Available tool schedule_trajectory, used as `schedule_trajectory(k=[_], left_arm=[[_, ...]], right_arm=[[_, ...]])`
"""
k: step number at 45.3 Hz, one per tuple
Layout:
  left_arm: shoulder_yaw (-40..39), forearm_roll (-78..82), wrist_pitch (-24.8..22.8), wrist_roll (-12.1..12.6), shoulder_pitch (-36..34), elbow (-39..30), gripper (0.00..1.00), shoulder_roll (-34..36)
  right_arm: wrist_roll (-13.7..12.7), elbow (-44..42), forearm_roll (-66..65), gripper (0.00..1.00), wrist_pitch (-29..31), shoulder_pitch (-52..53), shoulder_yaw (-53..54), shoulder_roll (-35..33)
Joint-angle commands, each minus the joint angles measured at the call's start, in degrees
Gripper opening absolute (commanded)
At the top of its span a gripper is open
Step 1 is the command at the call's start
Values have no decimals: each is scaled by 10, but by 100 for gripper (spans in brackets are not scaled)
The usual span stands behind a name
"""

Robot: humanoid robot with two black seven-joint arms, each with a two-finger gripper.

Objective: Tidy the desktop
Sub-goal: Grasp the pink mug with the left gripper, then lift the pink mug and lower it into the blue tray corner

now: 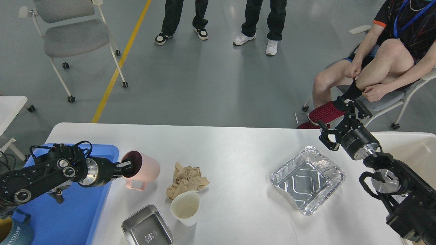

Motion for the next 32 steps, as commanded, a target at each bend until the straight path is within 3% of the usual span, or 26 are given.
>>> schedule_trajectory(k=[1,14,32], left_arm=[[-1,-3,-10,7,-4,-117,0,77],[-8,-5,-54,0,0,-252,1,269],[-75,-89,-151,-8,-7,-278,1,471]], right_arm=[[0,-1,0,100,0,-1,1,0],[0,-2,0,100,0,-4,1,4],[0,-3,0,100,1,-4,1,4]])
